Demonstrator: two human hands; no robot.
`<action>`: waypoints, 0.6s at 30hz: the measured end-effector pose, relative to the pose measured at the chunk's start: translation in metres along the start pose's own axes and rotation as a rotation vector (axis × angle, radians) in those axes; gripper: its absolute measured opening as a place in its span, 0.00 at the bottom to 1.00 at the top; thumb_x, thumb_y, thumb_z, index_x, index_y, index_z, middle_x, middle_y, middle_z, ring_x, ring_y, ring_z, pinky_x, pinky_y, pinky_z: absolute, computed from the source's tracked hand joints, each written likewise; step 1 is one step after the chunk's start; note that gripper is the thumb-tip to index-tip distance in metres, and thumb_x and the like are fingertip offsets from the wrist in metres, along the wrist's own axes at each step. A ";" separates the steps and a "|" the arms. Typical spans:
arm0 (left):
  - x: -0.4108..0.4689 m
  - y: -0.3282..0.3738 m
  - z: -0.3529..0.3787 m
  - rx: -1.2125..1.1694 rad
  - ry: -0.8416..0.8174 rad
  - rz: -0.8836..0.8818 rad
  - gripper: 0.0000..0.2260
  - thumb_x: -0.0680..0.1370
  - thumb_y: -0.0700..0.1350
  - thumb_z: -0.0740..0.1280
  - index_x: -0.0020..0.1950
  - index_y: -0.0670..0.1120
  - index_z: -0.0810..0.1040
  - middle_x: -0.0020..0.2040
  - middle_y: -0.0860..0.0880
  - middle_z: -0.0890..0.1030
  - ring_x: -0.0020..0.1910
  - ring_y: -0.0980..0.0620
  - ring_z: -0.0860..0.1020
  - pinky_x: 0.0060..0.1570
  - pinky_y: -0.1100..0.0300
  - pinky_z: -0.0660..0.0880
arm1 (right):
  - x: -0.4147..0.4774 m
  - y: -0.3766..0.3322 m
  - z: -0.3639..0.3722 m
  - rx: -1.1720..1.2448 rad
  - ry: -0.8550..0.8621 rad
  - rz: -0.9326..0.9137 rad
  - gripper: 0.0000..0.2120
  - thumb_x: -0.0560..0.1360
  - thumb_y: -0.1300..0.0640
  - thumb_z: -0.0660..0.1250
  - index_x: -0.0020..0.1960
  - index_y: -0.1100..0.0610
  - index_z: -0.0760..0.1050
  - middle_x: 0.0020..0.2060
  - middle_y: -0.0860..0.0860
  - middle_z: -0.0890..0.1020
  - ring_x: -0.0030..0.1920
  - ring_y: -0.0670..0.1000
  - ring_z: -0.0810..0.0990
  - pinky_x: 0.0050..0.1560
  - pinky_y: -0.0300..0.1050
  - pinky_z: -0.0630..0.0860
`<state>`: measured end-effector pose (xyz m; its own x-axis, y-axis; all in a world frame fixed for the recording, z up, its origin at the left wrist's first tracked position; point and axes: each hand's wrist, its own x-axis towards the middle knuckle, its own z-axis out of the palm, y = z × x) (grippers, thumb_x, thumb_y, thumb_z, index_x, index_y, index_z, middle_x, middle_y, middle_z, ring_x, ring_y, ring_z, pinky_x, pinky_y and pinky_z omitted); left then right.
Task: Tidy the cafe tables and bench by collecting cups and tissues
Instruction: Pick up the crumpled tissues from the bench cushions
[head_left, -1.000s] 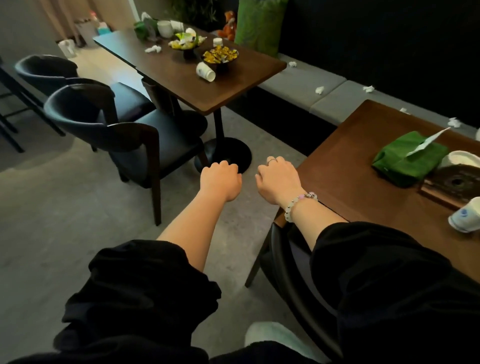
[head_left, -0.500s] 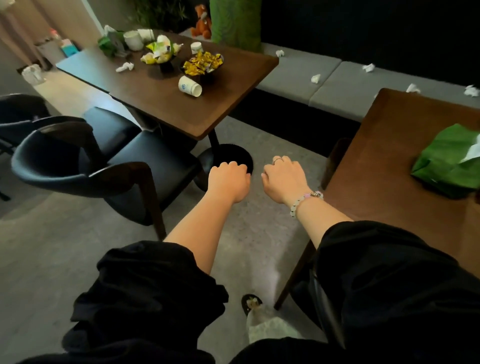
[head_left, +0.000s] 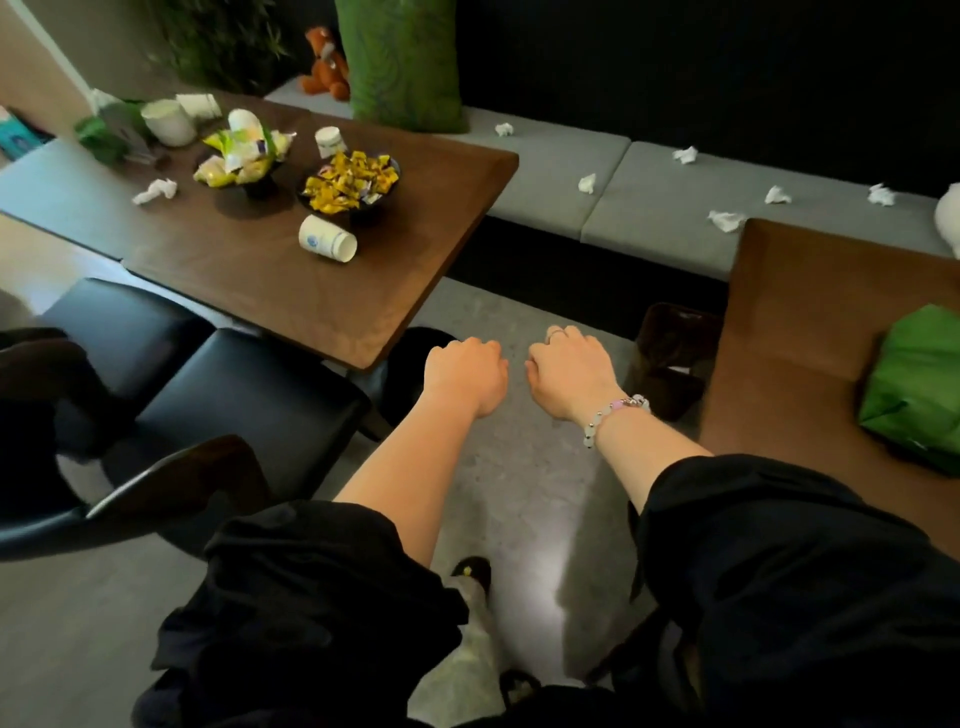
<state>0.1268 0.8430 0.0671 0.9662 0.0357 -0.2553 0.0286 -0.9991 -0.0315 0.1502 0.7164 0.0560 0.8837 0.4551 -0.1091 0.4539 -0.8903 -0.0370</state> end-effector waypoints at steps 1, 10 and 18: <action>0.015 -0.005 -0.004 0.004 0.004 0.013 0.18 0.83 0.50 0.50 0.64 0.44 0.72 0.60 0.43 0.76 0.57 0.42 0.76 0.52 0.50 0.70 | 0.012 0.001 -0.002 -0.004 0.002 0.016 0.18 0.81 0.52 0.51 0.61 0.59 0.74 0.62 0.58 0.72 0.62 0.57 0.69 0.58 0.50 0.67; 0.161 -0.024 -0.044 -0.001 -0.025 0.205 0.18 0.83 0.50 0.50 0.64 0.44 0.72 0.60 0.44 0.76 0.59 0.43 0.75 0.54 0.50 0.71 | 0.120 0.039 -0.022 0.013 -0.012 0.205 0.17 0.80 0.54 0.52 0.59 0.60 0.75 0.59 0.58 0.73 0.58 0.57 0.70 0.54 0.49 0.68; 0.263 0.007 -0.059 0.033 -0.043 0.349 0.17 0.83 0.51 0.51 0.65 0.45 0.72 0.60 0.44 0.76 0.58 0.43 0.75 0.51 0.51 0.70 | 0.178 0.093 -0.026 0.030 -0.017 0.393 0.17 0.80 0.53 0.53 0.60 0.59 0.74 0.59 0.58 0.73 0.60 0.57 0.70 0.57 0.50 0.67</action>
<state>0.3964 0.8437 0.0572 0.9045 -0.3065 -0.2964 -0.3108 -0.9499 0.0338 0.3526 0.7152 0.0589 0.9873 0.0796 -0.1374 0.0779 -0.9968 -0.0179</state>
